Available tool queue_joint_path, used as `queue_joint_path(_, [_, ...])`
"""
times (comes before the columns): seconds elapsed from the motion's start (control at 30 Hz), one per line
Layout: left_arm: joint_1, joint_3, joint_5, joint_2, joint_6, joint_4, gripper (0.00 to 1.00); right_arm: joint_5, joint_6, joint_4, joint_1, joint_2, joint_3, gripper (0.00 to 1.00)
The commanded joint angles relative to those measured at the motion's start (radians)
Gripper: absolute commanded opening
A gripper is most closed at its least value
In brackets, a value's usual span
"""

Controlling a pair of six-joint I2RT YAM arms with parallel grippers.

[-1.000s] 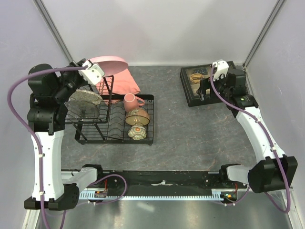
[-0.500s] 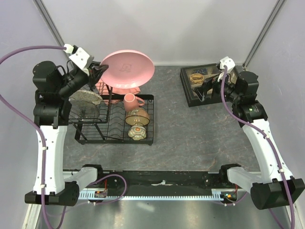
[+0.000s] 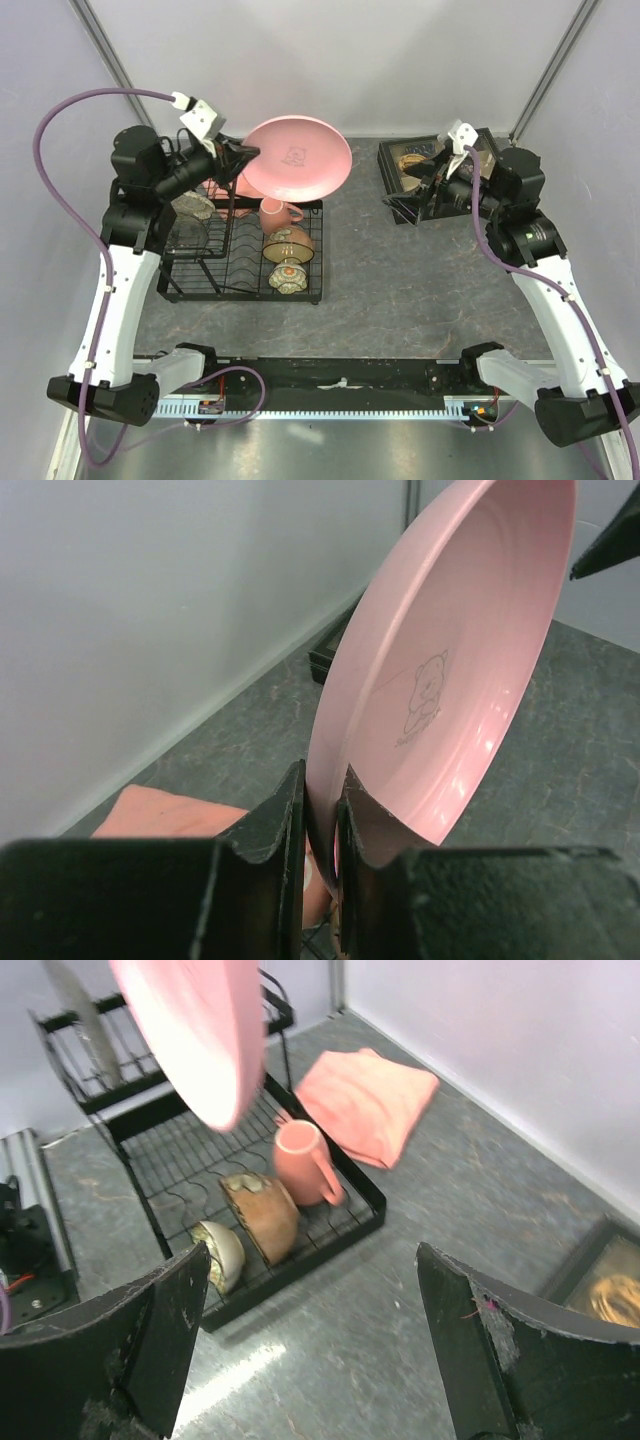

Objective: Unload the mixed dishes from the dish rack
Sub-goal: Place the plate at the center of the board.

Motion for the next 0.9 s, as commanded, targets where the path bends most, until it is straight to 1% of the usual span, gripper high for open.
queue_joint_path(0.0, [-0.092,-0.028,-0.072,-0.001,-0.017,0.076,0.02,-0.065,0.012,0.019,0.042,0.042,0.089,0.91])
queue_joint_path(0.13, [-0.163,-0.049,-0.135,0.017,0.003,0.078,0.02,-0.053,0.017,0.018,0.086,0.058,0.115,0.90])
queue_joint_path(0.27, [-0.231,-0.061,-0.162,0.040,0.004,0.081,0.01,-0.031,0.014,0.018,0.109,0.075,0.124,0.89])
queue_joint_path(0.37, [-0.254,-0.075,-0.177,0.048,0.001,0.095,0.02,-0.022,0.014,0.018,0.123,0.085,0.129,0.88])
queue_joint_path(0.53, [-0.274,-0.094,-0.160,0.051,-0.011,0.101,0.01,0.022,-0.001,0.016,0.144,0.115,0.135,0.83])
queue_joint_path(0.73, [-0.284,-0.120,-0.114,0.027,-0.025,0.106,0.02,0.062,-0.031,0.013,0.160,0.159,0.143,0.70])
queue_joint_path(0.83, [-0.287,-0.130,-0.099,0.014,-0.030,0.107,0.02,0.082,-0.035,0.013,0.166,0.177,0.147,0.56])
queue_joint_path(0.87, [-0.287,-0.135,-0.097,0.011,-0.031,0.107,0.01,0.085,-0.037,0.012,0.169,0.181,0.149,0.44])
